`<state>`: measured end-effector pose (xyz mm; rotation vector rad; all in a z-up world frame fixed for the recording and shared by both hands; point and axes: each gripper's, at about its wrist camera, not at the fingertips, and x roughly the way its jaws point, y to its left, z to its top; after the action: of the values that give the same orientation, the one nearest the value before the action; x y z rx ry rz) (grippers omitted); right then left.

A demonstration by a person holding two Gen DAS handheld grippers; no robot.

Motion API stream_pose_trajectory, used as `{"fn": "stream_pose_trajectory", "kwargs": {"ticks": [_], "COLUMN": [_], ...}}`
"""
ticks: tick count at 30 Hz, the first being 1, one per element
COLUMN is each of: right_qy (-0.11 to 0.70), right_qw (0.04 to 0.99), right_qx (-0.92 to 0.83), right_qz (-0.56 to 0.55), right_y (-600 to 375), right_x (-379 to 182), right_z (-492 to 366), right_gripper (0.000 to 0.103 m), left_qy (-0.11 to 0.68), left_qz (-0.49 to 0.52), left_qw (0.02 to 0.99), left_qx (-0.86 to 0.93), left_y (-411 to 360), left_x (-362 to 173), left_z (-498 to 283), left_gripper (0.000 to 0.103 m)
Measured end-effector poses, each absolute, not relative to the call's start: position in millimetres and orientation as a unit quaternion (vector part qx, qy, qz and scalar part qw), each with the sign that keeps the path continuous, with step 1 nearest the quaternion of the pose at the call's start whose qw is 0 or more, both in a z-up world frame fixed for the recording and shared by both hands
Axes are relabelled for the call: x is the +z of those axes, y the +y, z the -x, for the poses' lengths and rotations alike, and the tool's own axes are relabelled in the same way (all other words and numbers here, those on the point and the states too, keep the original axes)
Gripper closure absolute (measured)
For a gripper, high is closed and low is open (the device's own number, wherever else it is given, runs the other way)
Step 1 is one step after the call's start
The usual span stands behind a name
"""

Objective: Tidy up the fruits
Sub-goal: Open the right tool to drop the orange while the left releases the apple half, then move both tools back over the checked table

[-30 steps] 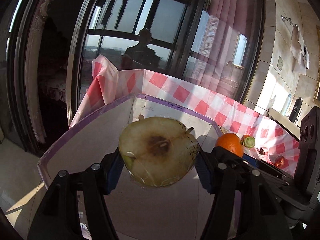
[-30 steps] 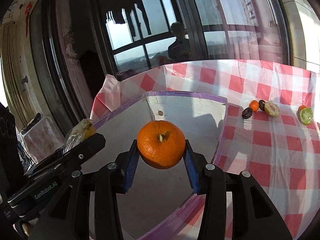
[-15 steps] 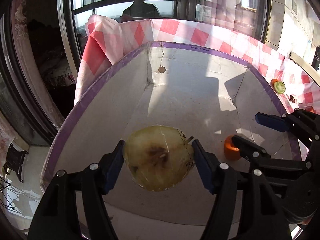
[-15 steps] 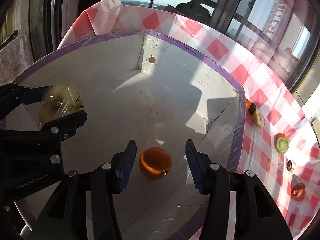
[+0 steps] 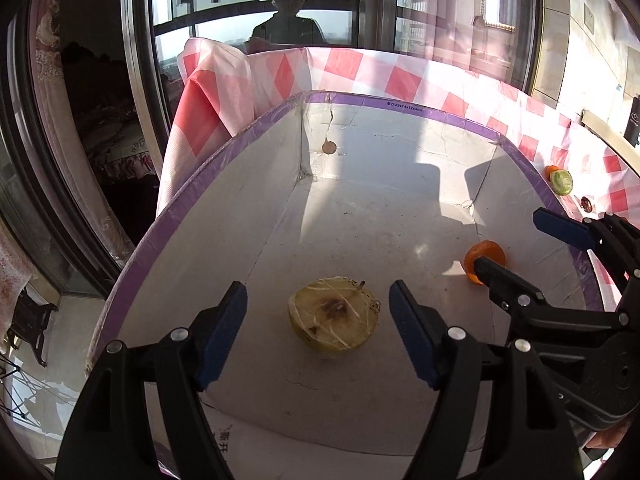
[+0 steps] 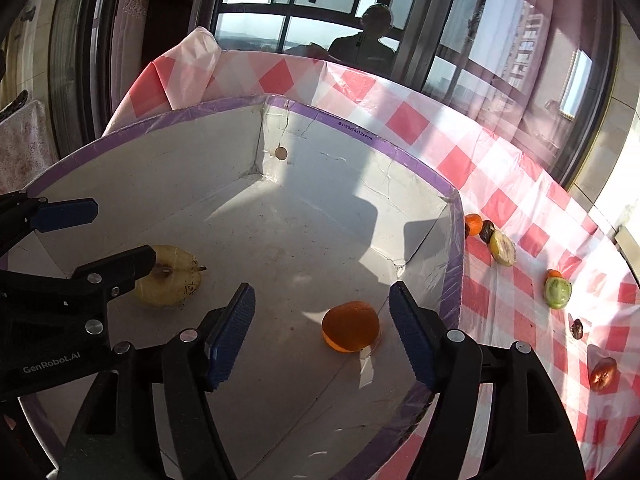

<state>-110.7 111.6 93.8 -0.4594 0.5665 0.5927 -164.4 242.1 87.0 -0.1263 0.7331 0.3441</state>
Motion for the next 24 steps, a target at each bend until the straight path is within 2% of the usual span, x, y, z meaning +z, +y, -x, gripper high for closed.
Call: {"fn": "stream_pose_trajectory", "kwargs": {"ticks": [2,3,4,5,6,9,13,17,24], "right_qy": [0.254,0.245,0.233,0.218,0.2,0.149,0.179,0.221,0.285], "right_qw": [0.903,0.905,0.906,0.908,0.914,0.929,0.947,0.958,0.952], "right_qx": [0.293,0.311,0.332,0.345,0.348,0.338,0.262,0.169,0.043], "right_qz": [0.183,0.155,0.124,0.093,0.063,-0.021,-0.051,-0.065,-0.099], "right_y": [100,92,82,70,58,12,-40,-99,-199], "right_x": [96,99,101,105,108,117,114,95,63], "right_z": [111,111,113,115,117,117,90,67,37], "right_gripper": [0.023,0.024,0.024,0.023,0.017,0.015,0.015,0.015,0.015], "left_qy": [0.334,0.317,0.298,0.278,0.252,0.183,0.124,0.125,0.227], "left_qz": [0.052,0.047,0.042,0.045,0.053,0.073,0.055,0.027,0.041], "left_qw": [0.924,0.926,0.928,0.932,0.941,0.963,0.984,0.991,0.968], "left_qx": [0.18,0.198,0.22,0.228,0.22,0.186,0.118,0.027,-0.102], "left_y": [238,236,232,228,223,202,151,85,-3], "left_x": [90,93,97,101,107,128,148,146,101], "left_z": [170,174,179,184,191,208,212,193,97], "left_gripper": [0.029,0.024,0.012,0.008,0.004,0.002,0.002,0.002,0.002]}}
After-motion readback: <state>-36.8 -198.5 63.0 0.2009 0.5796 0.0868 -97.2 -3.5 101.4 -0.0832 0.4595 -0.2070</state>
